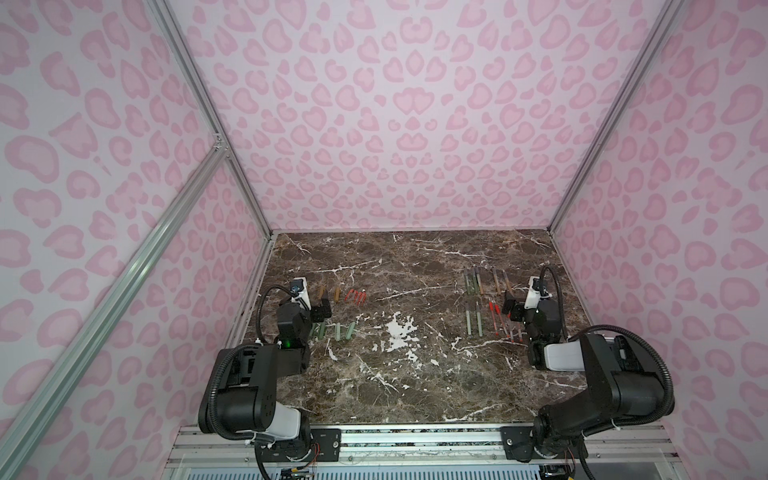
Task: Open the pen caps
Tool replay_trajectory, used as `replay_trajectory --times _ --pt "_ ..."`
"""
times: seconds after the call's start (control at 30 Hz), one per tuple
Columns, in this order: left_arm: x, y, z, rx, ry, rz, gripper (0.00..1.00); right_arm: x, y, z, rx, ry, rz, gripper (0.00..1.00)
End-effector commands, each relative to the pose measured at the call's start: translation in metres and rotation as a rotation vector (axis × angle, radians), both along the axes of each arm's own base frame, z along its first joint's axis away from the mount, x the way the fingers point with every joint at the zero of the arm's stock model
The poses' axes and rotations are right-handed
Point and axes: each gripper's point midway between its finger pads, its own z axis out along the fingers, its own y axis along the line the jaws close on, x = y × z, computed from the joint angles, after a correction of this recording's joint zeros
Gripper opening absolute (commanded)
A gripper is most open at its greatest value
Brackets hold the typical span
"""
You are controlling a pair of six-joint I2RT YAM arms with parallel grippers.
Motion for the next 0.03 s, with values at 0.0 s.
replay_trajectory --times 0.0 --pt "0.0026 0.0008 0.0086 0.0 -0.033 0.006 0.98 -0.0043 0.0031 0.0063 -0.006 -0.041 0.02 0.98"
